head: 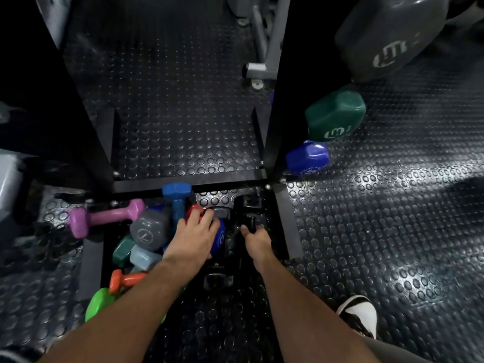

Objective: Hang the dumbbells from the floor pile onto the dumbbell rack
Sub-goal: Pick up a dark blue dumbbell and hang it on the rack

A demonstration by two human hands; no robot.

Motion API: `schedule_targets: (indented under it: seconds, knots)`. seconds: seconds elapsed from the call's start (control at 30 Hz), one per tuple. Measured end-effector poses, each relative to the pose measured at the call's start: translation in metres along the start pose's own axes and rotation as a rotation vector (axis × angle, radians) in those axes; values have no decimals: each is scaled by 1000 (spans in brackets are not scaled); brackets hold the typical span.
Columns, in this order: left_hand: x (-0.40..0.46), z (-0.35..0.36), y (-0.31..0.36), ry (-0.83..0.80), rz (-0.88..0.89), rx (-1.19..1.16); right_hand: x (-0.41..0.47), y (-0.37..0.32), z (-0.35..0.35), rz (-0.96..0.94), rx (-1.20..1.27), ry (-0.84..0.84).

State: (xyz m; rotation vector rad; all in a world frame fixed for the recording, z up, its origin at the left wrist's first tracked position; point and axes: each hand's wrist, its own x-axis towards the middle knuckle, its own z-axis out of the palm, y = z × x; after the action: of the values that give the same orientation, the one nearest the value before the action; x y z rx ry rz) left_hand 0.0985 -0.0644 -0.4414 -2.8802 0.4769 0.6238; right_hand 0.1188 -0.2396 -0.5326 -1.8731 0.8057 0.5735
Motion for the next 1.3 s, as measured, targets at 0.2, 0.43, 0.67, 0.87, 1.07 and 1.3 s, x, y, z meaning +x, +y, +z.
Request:
schedule_targets:
  seconds: [0.2,0.43,0.67,0.87,1.07,1.3]
  knots:
    - [-1,0,3,11,-15,-9,-8,2,-21,25,300,-60]
    - [-2,1,3,38,-19,-49,-31,-14,-106,19,419,-39]
    - [2,15,-2,111,-48,-50,-13,-49,-181,-39,401,77]
    - [4,7,3,-25,-28,-38,20,-101,-215,-118,341,92]
    - [57,-69,-2,83,-206,-913,58,-145,-229,-170,253,132]
    - [122,-161,26,262,130,-1922,76,-180,-239,-213,191,122]
